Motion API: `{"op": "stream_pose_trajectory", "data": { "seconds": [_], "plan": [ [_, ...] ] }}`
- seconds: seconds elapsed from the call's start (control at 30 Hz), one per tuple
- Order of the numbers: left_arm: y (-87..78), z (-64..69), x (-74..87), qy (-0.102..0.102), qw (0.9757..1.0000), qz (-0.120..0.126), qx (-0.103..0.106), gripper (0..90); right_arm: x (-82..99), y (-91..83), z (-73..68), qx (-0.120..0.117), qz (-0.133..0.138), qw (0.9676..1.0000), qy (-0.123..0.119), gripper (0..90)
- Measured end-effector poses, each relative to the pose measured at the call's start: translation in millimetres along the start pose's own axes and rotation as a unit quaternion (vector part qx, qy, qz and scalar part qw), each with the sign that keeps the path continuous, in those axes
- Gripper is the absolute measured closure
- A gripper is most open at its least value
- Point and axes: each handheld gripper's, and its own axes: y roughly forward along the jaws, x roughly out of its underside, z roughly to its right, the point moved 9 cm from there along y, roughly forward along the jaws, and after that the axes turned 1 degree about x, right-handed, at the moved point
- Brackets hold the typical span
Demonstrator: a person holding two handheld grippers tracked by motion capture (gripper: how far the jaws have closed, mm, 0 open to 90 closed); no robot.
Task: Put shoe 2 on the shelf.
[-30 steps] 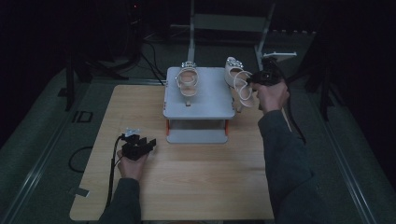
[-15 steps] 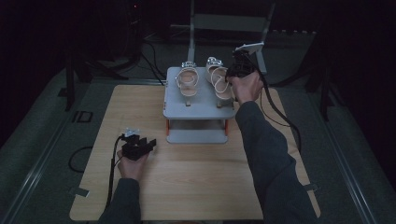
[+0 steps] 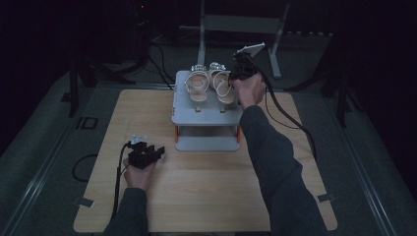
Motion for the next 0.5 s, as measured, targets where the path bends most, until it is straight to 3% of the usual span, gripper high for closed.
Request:
{"op": "stream_pose_trajectory", "data": {
  "seconds": [0.27,0.5],
  "plan": [
    [0.0,0.1,0.0,0.0,1.0,0.0,0.0,49.2,-1.6,4.7,-0.9,0.006,-0.011,0.9999,-0.003,85.2],
    [-0.1,0.3,0.1,0.0,1.0,-0.001,0.0,49.2,-2.7,5.8,-0.5,-0.011,-0.012,0.9999,0.005,78.4]
  ]
}}
